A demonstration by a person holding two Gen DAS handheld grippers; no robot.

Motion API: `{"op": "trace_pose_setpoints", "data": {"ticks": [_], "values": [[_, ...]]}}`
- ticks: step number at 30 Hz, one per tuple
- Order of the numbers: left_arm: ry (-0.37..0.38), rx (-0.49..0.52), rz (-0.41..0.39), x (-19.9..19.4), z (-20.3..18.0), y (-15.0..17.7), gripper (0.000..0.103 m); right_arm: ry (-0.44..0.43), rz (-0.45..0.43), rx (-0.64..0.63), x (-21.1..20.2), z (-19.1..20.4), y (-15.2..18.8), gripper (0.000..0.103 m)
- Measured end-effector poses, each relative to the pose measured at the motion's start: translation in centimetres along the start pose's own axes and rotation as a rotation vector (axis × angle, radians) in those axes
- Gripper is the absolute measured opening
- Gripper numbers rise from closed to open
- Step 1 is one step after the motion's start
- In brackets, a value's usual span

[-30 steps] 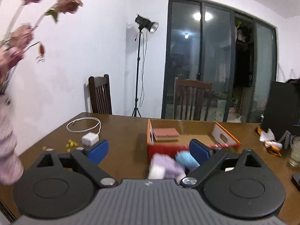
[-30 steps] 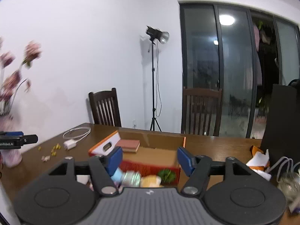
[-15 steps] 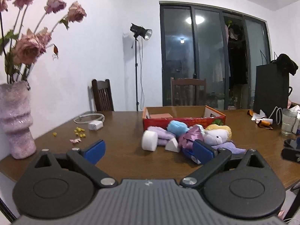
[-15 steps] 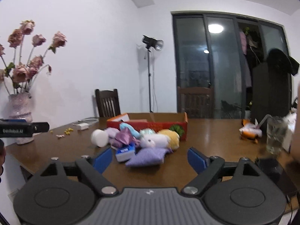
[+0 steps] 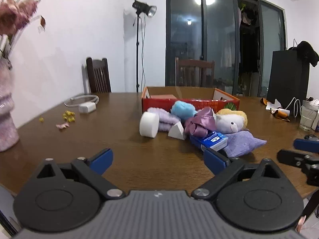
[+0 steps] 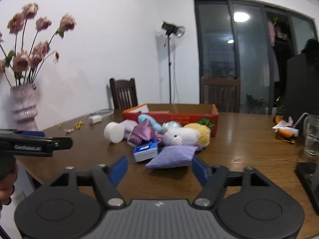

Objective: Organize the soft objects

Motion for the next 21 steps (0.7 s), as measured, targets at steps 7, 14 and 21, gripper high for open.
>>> {"op": "trace_pose_setpoints", "data": {"ticks": [7, 14, 21], "values": [[0.047, -0.001, 0.083, 6.4, -0.4, -0.1, 0.062, -0.047, 0.079, 0.037, 6.3, 0.3, -0.3, 0.057], [0.130, -0.068, 0.134, 11.0, -0.1, -1.2, 0.059, -0.065, 0.160, -0.048, 13.8, 2.3, -0.4, 0.058], [0.310, -0.074, 0.127, 11.5, -2.9, -3.2, 0.085, -0.069, 0.235, -0.070, 17.5, 3.6, -0.5, 0.058]]}}
Point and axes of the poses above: each gripper's, at about its wrist camera, not at the fingertips, and x roughly the way its jaws point, z to its left, y to its underside, the point moved 10 cm from there along x, roughly the way its jaws point, and after that the axes turned 1 degree about -x, right-handed, at the moved point
